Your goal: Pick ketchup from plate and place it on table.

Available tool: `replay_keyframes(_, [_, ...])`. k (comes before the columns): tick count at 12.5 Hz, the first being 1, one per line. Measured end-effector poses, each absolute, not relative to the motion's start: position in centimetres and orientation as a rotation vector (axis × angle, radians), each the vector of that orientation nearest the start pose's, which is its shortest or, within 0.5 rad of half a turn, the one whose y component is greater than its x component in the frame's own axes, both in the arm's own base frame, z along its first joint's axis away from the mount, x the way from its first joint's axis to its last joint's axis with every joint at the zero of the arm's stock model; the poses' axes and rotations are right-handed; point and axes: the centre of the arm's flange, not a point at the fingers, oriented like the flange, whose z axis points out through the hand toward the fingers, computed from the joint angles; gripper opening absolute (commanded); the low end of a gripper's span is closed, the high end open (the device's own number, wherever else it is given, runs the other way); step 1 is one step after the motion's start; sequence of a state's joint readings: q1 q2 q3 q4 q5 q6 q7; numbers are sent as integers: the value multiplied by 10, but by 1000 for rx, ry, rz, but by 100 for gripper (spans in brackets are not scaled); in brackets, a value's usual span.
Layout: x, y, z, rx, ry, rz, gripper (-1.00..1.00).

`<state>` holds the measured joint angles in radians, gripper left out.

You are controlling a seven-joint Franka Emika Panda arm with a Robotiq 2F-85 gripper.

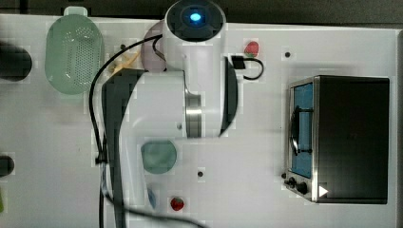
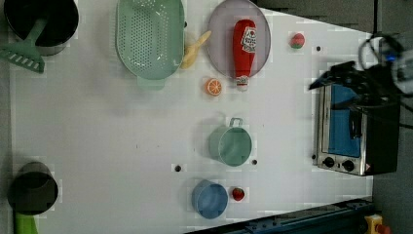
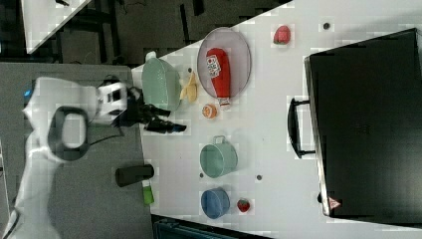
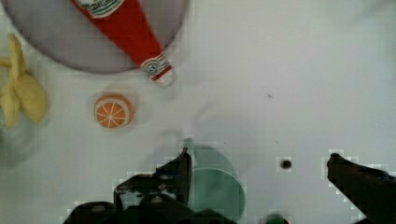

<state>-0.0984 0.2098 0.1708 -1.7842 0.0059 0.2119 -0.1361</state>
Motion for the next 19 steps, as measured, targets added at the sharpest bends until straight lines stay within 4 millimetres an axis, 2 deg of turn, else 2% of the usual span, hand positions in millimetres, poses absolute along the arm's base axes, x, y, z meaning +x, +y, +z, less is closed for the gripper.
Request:
replay_keyframes(3, [608, 52, 353, -3059, 651, 398, 100])
replay_keyframes(5, [615, 56, 322, -3067, 493, 352, 100])
replay_keyframes(7, [627, 60, 299, -3064, 389, 270, 100])
replay_keyframes(11, [650, 59, 260, -3056, 340, 121, 100])
replay_keyframes(14, [671, 59, 215, -3086, 228, 20, 100])
replay_keyframes(17, [668, 64, 173, -3099, 157, 26, 100])
replay_keyframes(19, [671, 74, 164, -3101, 89, -34, 100])
